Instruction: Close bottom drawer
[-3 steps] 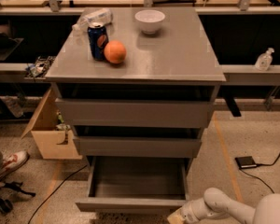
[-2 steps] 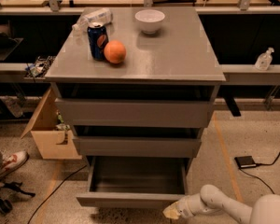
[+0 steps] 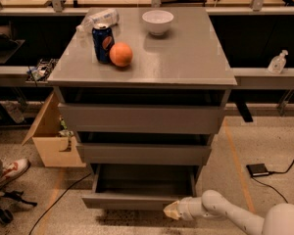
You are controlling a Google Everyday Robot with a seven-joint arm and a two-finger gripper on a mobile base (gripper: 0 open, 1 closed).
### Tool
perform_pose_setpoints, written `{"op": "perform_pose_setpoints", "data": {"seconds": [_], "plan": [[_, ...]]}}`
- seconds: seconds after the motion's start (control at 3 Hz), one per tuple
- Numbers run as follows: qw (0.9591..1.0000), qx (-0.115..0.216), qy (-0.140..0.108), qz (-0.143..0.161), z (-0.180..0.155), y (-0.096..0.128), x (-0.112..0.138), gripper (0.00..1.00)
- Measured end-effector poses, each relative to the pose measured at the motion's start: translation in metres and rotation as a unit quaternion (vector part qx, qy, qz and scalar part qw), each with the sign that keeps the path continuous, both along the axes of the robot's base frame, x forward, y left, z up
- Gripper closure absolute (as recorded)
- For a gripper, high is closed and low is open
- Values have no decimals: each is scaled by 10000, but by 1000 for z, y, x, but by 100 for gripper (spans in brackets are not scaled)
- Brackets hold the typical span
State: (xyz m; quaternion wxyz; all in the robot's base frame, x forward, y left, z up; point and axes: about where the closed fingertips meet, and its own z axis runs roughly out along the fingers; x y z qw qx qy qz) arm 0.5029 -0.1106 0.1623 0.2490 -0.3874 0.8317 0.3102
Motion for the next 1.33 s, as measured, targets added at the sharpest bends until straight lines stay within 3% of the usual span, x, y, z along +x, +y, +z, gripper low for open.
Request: {"op": "perform_pose_setpoints", "data": {"seconds": [0.33, 0.67, 1.33], "plan": [[10000, 1, 0, 0, 0, 0, 0, 100], [9994, 95, -326, 38, 2, 7, 14, 100], [9913, 100, -1298, 172, 16, 22, 60, 100]]}}
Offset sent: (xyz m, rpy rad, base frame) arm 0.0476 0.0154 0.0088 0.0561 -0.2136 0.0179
